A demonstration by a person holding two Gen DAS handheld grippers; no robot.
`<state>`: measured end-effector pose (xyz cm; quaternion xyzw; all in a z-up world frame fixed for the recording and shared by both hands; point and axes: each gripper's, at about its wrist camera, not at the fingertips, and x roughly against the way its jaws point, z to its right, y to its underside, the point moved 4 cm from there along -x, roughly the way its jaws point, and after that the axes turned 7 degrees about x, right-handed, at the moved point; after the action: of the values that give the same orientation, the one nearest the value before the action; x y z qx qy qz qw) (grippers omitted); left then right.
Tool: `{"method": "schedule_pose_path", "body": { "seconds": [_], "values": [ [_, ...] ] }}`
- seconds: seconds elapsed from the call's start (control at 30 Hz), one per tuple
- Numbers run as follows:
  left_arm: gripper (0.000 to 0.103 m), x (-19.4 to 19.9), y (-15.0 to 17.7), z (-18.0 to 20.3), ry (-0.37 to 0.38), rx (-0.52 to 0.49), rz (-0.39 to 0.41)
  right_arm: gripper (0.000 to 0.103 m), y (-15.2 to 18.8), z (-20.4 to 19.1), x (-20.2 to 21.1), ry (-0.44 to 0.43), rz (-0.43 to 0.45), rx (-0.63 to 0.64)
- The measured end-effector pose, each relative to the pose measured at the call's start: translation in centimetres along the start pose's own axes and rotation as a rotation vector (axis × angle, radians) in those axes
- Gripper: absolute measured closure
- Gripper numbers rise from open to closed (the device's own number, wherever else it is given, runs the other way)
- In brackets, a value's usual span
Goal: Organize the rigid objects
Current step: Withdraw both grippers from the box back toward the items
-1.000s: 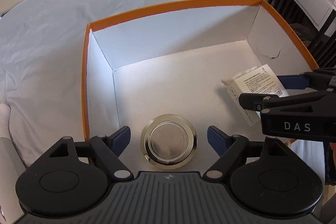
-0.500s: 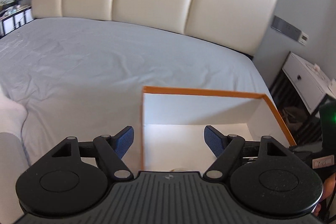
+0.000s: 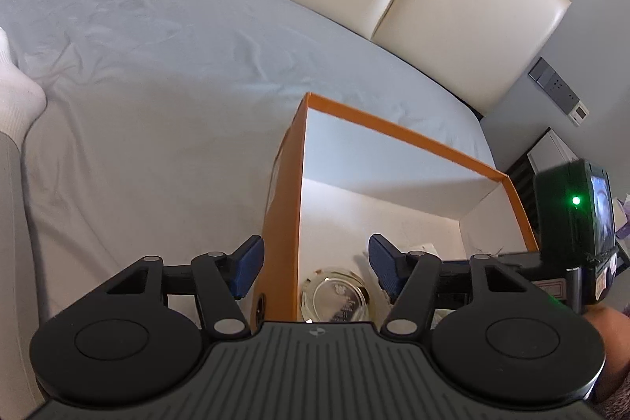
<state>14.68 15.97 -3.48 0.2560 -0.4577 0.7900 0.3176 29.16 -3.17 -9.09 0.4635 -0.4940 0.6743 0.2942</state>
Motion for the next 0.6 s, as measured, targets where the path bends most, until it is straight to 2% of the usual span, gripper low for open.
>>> {"method": "schedule_pose_path", "body": {
  "seconds": [0.13,0.27,0.33,0.5,0.6],
  "values": [
    [0.034,0.0,0.2,0.2,0.021,0.002,-0.007,0.034,-0.2,-1.6,-0.4,-0.020,-0.050,0.043],
    [0.034,0.3,0.3,0.3,0.028,0.004,0.001,0.034,-0.2,-2.2,-0.7,-0.114,-0.097,0.007],
    [0.034,0.2,0.4,0.3,0.023,0.001,-0.004,0.034,0.2,-2.7,-0.8,-0.104,-0.109,0.012],
    [0.034,0.4,0.4,0.5,0.005,-0.013,0.001,0.033,0.3,-2.5,-0.5,-0.105,-0.100,-0.001],
    [0.034,0.7,0.4,0.9,-0.003,-0.023,0.014,0.026,-0.3,-2.3,0.5,-0.076,-0.050,0.022]
  ]
}}
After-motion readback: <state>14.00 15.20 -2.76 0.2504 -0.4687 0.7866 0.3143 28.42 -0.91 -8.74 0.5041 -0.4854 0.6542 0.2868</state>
